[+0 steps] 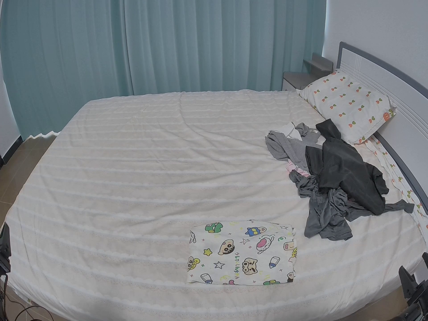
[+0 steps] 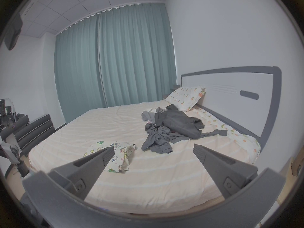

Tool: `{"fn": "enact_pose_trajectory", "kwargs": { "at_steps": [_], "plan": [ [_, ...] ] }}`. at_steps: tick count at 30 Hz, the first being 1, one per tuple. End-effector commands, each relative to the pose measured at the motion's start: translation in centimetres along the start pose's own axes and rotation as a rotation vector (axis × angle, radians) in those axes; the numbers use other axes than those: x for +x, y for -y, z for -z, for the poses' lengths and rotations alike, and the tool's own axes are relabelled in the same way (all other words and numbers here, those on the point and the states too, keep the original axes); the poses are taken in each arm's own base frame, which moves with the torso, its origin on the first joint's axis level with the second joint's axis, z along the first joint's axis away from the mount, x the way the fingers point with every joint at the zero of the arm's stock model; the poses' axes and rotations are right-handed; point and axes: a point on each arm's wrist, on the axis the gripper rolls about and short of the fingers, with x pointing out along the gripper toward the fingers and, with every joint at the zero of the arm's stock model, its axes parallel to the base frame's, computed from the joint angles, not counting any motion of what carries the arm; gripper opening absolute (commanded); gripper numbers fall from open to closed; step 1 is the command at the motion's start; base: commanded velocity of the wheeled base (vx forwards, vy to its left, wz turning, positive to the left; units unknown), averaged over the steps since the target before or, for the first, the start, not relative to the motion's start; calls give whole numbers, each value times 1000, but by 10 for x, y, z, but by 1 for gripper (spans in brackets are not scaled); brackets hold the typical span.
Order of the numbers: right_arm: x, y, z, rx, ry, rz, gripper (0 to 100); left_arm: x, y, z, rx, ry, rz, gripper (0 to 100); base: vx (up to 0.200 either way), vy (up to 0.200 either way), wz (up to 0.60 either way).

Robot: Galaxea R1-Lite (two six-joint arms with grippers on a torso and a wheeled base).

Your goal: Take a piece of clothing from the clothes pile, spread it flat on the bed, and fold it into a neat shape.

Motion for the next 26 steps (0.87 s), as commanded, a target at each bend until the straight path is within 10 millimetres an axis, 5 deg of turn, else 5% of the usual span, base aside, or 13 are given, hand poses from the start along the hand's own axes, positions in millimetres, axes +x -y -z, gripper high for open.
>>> {"fn": "enact_pose_trajectory", "kwargs": {
  "at_steps": [1,8,16,26],
  "plan": [
    [-7,3,16,-28,82,83,100,-28,-23,39,-14,96,-133,100,0,0,0],
    [-3,-1,18,-35,108,-96,100,-26,-19,59,37,74,38,100,0,0,0],
    [-2,-5,18,-71,130,-254,100,-23,-4,75,23,37,593,100,0,0,0],
    [-2,-6,18,-73,130,-286,100,-23,-4,75,71,55,585,100,0,0,0]
  ]
}}
